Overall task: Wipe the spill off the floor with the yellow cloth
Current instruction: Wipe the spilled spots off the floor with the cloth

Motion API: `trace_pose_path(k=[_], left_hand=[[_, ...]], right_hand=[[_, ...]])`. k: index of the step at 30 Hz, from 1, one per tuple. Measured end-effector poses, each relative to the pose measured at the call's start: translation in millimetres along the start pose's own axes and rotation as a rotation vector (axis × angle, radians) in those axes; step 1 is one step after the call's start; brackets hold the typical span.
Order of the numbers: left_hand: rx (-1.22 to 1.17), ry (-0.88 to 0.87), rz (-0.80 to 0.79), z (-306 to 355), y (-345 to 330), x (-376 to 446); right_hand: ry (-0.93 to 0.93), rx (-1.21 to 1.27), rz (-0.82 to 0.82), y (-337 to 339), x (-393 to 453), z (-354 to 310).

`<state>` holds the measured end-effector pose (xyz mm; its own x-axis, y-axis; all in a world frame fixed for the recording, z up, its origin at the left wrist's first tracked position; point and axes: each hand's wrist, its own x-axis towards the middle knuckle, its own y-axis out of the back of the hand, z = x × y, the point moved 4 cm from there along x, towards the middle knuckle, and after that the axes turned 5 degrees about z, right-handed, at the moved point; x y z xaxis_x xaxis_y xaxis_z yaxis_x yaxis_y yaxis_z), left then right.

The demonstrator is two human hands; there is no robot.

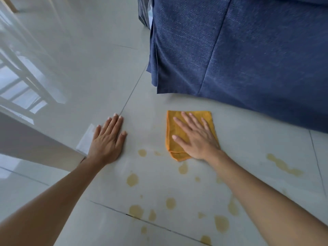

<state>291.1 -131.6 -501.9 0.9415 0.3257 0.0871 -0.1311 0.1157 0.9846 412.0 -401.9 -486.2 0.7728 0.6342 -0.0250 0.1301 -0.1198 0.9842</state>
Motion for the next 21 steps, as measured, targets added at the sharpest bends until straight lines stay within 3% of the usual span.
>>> trace_pose_path(k=[5,10,12,17,21], left_hand=[[-0.019,0.020,-0.019,-6.3,-0.7,-14.6],[-0.096,0.063,-0.054,-3.8,2.9,-19.9],[-0.113,0.053,-0.067,-3.9,5.3,-23.0],[-0.102,0.023,-0.095,-6.0,11.3,-38.3],[-0.111,0.007,-0.118,-4.9,15.0,-49.0]], right_hand=[[-0.372,0.013,0.080,6.4,-12.3,54.7],[-0.723,0.082,0.161,-1.8,5.7,14.4],[-0.684,0.100,0.143,-4.9,13.1,-16.1],[-0.356,0.098,0.060,-18.9,14.2,-102.2],[-0.111,0.047,-0.007,-24.6,-7.2,-119.8]])
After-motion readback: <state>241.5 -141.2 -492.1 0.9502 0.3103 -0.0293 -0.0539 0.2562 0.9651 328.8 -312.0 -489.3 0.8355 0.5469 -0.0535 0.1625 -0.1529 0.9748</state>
